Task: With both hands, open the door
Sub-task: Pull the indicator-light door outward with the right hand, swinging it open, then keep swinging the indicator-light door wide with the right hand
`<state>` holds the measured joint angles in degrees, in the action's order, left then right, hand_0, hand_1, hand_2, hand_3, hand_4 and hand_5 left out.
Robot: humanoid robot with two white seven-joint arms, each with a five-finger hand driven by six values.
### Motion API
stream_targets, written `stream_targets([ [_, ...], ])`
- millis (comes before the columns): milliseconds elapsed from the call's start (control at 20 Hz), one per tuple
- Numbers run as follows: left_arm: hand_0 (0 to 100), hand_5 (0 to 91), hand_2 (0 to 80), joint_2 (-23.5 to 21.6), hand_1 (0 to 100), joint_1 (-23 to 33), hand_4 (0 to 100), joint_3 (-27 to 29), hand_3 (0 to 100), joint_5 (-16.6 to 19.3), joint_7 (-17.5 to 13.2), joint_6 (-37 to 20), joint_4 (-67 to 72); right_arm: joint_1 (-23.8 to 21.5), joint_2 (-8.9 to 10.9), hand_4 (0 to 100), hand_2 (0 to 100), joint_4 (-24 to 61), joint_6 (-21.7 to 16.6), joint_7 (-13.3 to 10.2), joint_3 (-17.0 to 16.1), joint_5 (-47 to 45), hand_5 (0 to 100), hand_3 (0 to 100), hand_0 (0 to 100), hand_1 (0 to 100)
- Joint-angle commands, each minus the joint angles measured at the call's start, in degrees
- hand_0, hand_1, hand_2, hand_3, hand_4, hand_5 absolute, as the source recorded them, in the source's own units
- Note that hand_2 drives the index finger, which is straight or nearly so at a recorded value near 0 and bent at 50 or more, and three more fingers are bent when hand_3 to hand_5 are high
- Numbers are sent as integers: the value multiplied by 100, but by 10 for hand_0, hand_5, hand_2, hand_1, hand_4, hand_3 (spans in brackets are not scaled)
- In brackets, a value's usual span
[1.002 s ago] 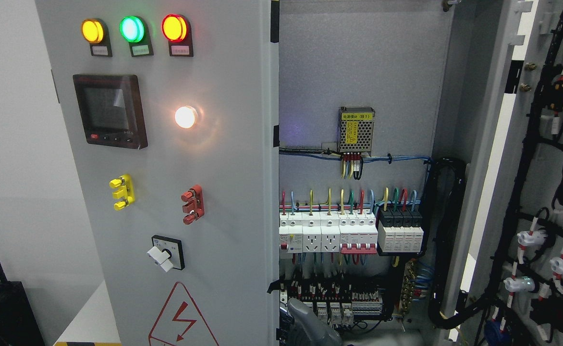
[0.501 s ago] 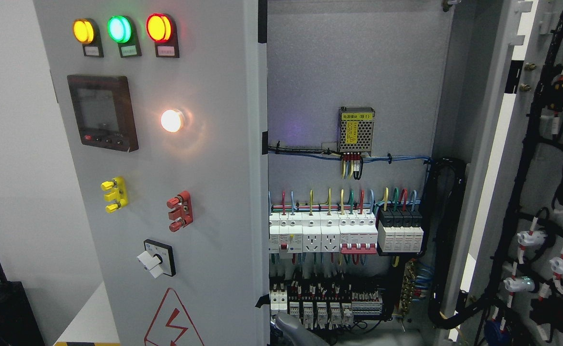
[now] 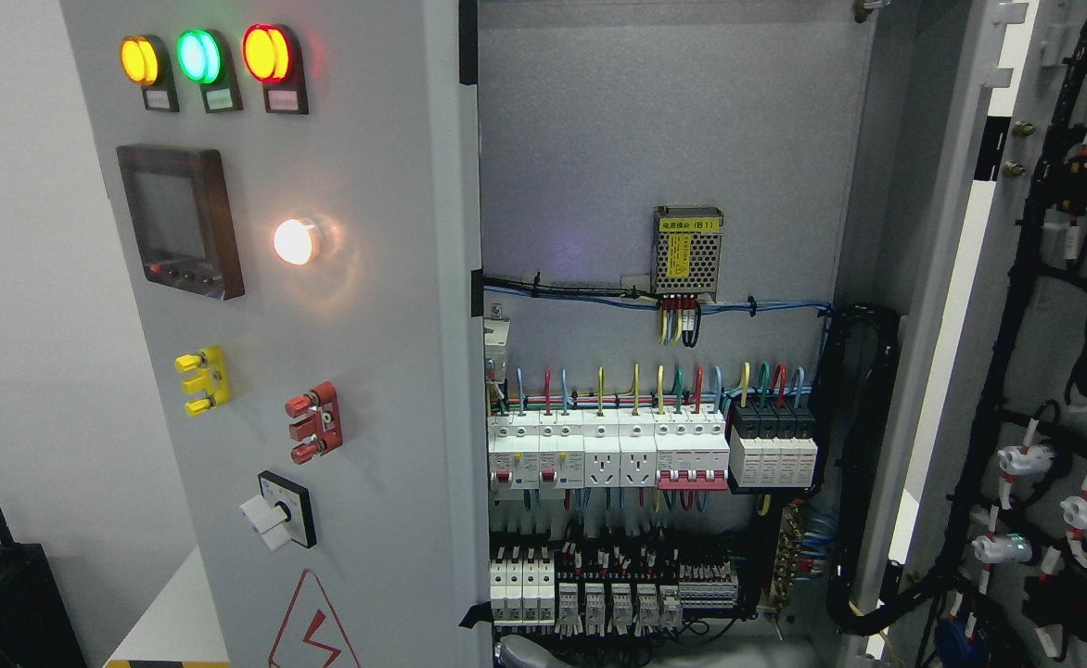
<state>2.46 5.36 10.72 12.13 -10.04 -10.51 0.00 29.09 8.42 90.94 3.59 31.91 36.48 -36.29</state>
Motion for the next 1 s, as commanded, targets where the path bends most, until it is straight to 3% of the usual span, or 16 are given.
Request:
stream_targets([
  [0,0,0,0,0,0,0,31,0,0,0,2,-4,-184,-27,-34,0,0,257,-7,0,280,-1,0,0,107,0],
  [551,0,0,0,0,0,0,30,0,0,0,2,-4,-184,-167,-51,0,0,521,-7,0,535,-44,0,0,107,0],
  [952,0,0,0,0,0,0,30,0,0,0,2,-4,-184,-176,-288,0,0,539,2,-9,790,-27,0,0,107,0],
])
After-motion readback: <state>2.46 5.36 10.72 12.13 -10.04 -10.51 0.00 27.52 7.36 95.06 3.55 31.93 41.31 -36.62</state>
